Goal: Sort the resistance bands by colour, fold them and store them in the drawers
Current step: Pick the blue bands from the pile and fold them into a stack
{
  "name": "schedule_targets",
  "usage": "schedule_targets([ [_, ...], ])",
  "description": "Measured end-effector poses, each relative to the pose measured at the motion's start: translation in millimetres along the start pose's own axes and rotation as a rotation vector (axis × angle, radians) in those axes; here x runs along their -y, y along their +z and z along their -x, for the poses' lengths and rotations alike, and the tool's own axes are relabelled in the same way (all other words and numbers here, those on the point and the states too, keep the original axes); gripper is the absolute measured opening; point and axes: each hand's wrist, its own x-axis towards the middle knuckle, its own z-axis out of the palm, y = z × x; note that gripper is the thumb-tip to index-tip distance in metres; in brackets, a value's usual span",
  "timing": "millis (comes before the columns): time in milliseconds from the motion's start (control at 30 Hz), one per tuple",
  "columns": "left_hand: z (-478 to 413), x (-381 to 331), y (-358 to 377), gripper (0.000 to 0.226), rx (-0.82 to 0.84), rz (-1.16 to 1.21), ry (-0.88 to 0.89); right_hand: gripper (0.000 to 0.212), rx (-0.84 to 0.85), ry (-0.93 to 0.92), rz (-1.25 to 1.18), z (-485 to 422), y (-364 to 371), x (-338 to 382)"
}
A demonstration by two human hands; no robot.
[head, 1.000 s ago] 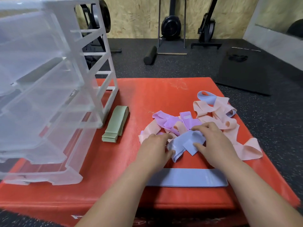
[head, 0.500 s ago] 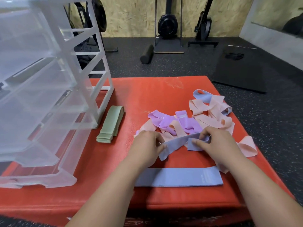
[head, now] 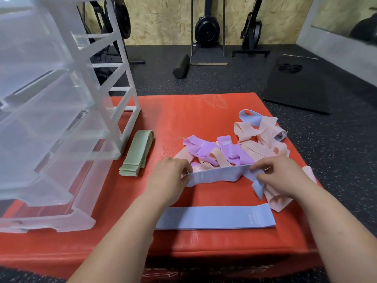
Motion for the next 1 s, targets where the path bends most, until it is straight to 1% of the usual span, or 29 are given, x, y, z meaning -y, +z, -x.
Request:
schedule_targets([
  [67,0.4,3.6,-0.5,0.011,0.008,-0.020,-0.010,0.038,-0.006,0.014,0.009,1.3,-1.0,-0.4],
  [200,1.3,5.5,-3.2,0.007,-0.002,-0.005,-0.057,0.045,-0.014,-0.009,0.009,4.0,-4.7,-2.6],
  [400,1.4,6.1,-9.7,0.002,-0.107,0.113,-0.148,0.034,-0.072,0.001,-0.018,3.2,-10.5,-11.2],
  [533,-0.7,8.9,-13.7,0.003,-0.200,0.152,-0.189,0.030,-0.099,-0.045,-0.077,5.7,-16.5,-11.0],
  [600,-1.1,10.9,-13.9,0.002,-0.211,0.154,-0.210,0.028,-0.147,-0.085,-0.099,6.5,-17.9,-8.4],
  [667,-0.1,11.3,-12.9,0.002,-0.193,0.111,-0.215,0.027,-0.198,-0.138,-0.187,7.1,-18.2,-0.8],
  [733,1.3,9.0,-10.8,0.007,-0.172,0.015,-0.182,0.028,-0.222,-0.200,-0.306,9.7,-17.5,11.4],
  [800,1.9,2.9,-9.0,0.017,-0.189,-0.030,-0.084,0.029,-0.233,-0.272,-0.327,14.3,-16.3,26.7],
  [833,2.3,-3.1,-9.4,0.022,-0.195,0.008,-0.015,0.029,-0.230,-0.306,-0.332,16.4,-15.2,34.3],
  [900,3.5,-21.3,-12.8,0.035,-0.166,0.187,0.112,0.031,-0.194,-0.360,-0.395,20.0,-11.9,49.4],
  [933,4.2,-32.0,-14.3,0.042,-0.134,0.280,0.157,0.033,-0.160,-0.378,-0.440,21.8,-9.9,56.5],
  [1000,6.2,-51.1,-14.7,0.050,-0.078,0.379,0.210,0.035,-0.077,-0.404,-0.534,25.0,-4.8,68.9],
])
